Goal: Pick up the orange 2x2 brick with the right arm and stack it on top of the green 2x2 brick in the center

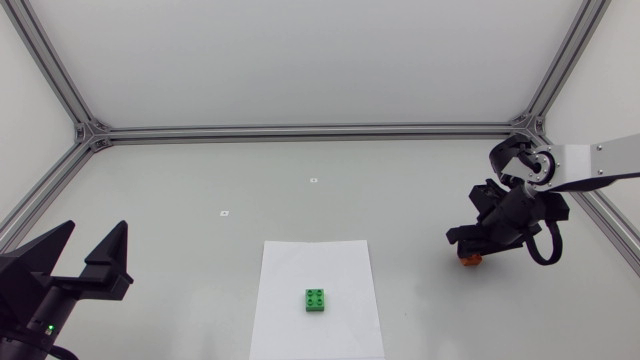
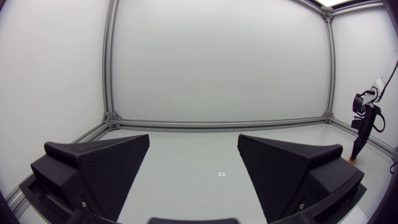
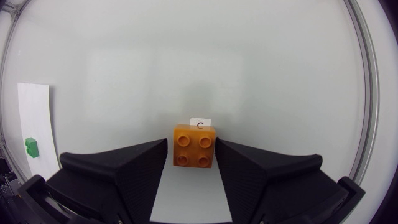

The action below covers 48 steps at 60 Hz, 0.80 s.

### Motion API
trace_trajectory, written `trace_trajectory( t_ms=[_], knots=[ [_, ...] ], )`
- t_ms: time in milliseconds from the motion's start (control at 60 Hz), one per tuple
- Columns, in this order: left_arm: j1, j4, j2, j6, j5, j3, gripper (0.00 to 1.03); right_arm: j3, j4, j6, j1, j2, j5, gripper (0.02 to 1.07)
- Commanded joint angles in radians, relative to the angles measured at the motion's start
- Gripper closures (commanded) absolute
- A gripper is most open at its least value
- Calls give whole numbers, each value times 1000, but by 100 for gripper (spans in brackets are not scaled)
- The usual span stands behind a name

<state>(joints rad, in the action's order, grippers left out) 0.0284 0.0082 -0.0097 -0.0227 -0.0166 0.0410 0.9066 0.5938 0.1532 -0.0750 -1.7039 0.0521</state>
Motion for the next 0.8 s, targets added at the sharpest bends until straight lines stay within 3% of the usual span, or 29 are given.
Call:
trace_trajectory(
  t_ms=[0, 350, 500, 783],
  knots=[
    [1, -11, -4, 6, 3, -41, 4, -29, -9, -23, -5, -19, 0, 52],
    [1, -11, -3, 6, 3, -41, 4, -38, -19, -23, -5, -11, -1, 54],
    [1, -11, -3, 6, 3, -41, 4, -44, -28, -24, -6, 0, 0, 61],
    [1, -11, -3, 6, 3, -41, 4, -52, -31, -20, -6, 10, 0, 66]
  ],
)
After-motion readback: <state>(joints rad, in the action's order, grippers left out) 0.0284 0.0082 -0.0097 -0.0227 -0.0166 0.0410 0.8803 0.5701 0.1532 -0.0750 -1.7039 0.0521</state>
